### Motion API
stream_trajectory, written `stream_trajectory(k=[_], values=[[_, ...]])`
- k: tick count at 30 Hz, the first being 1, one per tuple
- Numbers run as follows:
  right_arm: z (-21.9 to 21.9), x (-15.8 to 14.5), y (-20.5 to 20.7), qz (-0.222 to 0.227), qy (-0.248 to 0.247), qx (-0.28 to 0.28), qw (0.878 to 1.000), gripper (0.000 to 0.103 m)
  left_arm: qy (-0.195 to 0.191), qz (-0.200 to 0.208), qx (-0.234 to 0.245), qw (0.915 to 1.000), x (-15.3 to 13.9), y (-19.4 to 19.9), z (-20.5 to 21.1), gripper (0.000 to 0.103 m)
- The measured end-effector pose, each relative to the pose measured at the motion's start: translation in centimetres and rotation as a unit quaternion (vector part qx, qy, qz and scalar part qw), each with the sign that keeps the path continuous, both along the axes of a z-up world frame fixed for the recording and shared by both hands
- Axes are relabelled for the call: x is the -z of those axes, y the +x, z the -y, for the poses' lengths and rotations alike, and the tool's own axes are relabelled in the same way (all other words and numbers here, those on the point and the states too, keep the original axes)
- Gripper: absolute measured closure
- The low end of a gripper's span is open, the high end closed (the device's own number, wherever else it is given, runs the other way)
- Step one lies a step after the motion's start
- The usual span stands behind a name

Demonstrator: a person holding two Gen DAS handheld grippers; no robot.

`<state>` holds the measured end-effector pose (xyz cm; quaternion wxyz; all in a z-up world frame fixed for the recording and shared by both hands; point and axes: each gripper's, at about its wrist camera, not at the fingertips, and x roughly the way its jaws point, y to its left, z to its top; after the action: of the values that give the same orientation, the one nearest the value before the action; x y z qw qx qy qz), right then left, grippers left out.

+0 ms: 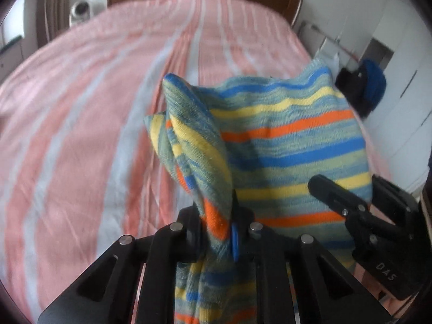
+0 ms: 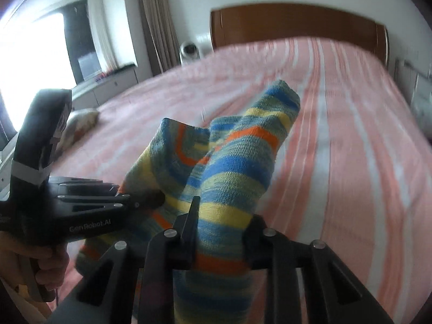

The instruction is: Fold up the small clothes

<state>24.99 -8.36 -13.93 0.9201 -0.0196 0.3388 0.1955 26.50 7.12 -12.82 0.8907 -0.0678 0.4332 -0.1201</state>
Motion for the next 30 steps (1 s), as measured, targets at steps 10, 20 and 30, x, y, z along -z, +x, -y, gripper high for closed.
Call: stream_trajectory(k=[10, 20, 30], values=[[8.5, 0.8, 3.6, -0.054, 0.007, 0.092, 0.994, 0.013, 0.119, 0.076, -0.060, 0.9881, -1.1, -3.8, 1.6, 0.015], [11.8, -8.1, -11.2, 0.083, -0.047, 0.116, 0.989, 0.001, 0.172, 0.195, -0.149, 0.9541, -11.0, -14.8, 4.1, 0.000], [13.8, -9.2, -19.0, 0.078, 0.023, 0.124, 0.989, 0.001, 0.146, 0.175, -0.180, 0.9570, -12.2, -19.9, 4.6, 0.000]])
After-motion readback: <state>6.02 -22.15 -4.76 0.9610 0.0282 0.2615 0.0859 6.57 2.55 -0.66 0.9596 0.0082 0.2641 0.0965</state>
